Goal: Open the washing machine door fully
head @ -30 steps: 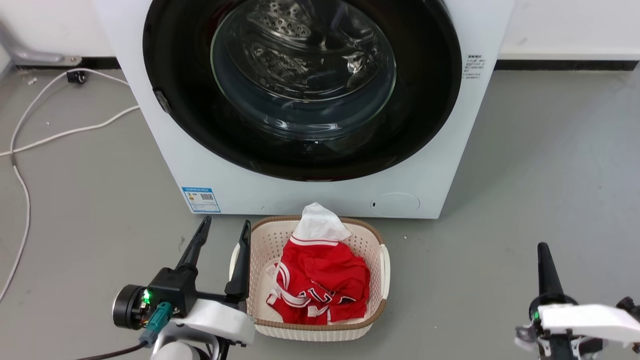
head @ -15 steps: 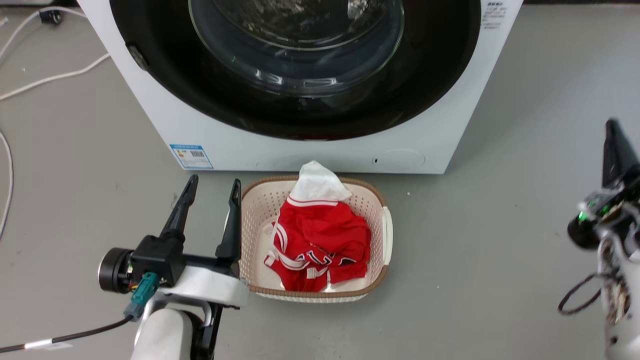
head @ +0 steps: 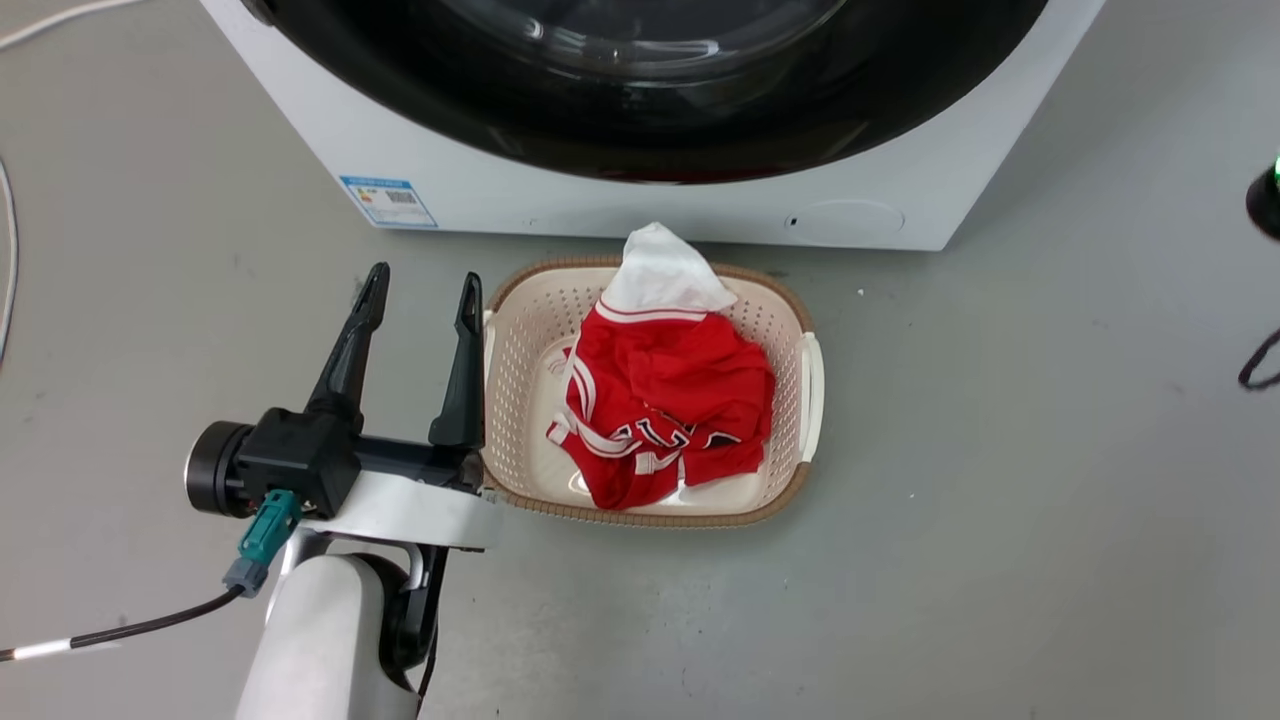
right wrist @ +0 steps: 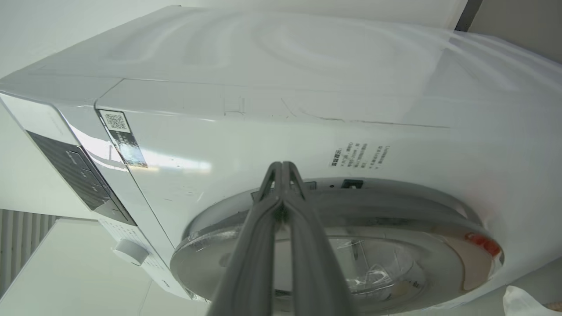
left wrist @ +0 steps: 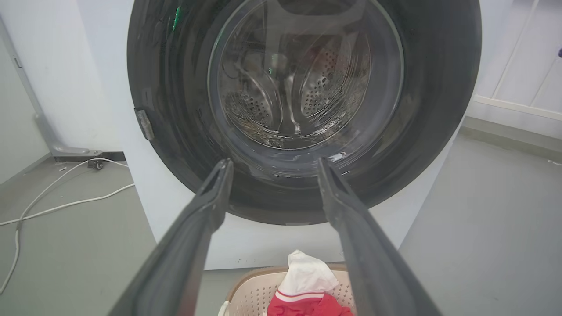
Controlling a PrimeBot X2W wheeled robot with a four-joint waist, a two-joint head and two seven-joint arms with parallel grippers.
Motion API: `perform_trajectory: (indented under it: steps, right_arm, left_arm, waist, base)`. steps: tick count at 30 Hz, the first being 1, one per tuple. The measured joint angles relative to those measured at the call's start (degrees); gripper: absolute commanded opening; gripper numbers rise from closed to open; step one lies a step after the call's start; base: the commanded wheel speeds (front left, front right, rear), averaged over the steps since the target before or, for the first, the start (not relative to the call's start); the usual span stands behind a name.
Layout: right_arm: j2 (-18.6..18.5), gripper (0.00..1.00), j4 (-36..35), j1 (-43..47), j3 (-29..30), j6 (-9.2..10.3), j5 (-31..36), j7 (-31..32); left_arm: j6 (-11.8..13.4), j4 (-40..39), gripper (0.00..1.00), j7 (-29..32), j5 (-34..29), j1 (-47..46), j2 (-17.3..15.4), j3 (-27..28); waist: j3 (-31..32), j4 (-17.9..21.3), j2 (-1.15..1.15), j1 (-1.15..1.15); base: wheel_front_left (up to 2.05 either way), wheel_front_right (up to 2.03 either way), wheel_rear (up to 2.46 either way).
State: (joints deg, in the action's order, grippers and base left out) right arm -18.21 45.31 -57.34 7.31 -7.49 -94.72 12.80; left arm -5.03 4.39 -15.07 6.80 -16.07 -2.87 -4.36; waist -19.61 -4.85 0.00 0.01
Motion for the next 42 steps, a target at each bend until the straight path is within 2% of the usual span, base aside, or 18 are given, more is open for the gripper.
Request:
perform_trajectory:
  steps: [10, 17, 27, 35, 42]
  right_arm:
    - [-0.86, 0.0, 9.13, -14.38, -8.18, 0.0, 6.15, 4.56]
    - [0.46, 0.0, 13.01, -19.02, -11.49, 0.0, 9.4, 5.88]
    - [0.85, 0.0, 17.9, -22.67, -13.16, 0.0, 12.12, 5.89]
    - [0.82, 0.0, 17.53, -23.26, -14.92, 0.0, 13.11, 11.4]
    - [0.81, 0.0, 14.16, -20.06, -15.21, 0.0, 11.36, 19.39]
  left_arm:
    - [0.0, -1.03, 1.0, 0.0, 0.44, -2.23, 0.0, -0.71]
    - [0.11, -1.45, 1.0, 0.0, 0.94, -3.0, 0.01, -1.6]
    - [0.2, -2.16, 1.0, 0.0, 0.96, -3.04, -0.01, -1.97]
    - [0.25, -2.22, 1.0, 0.0, 1.01, -3.24, 0.01, -2.47]
    - [0.56, -1.82, 1.0, 0.0, 1.02, -3.32, 0.01, -2.42]
  waist:
    - [-4.58, -2.07, 0.0, 0.0]
    - [-5.66, -3.29, 0.0, 0.0]
    - [-6.8, -3.99, 0.0, 0.0]
    - [-7.42, -3.8, 0.0, -0.01]
    - [-6.6, -3.06, 0.0, 0.0]
  base:
    - [0.0, 0.0, 0.0]
    - [0.0, 0.0, 0.0]
    - [0.0, 0.0, 0.0]
    - [0.0, 0.0, 0.0]
    - [0.0, 0.0, 0.0]
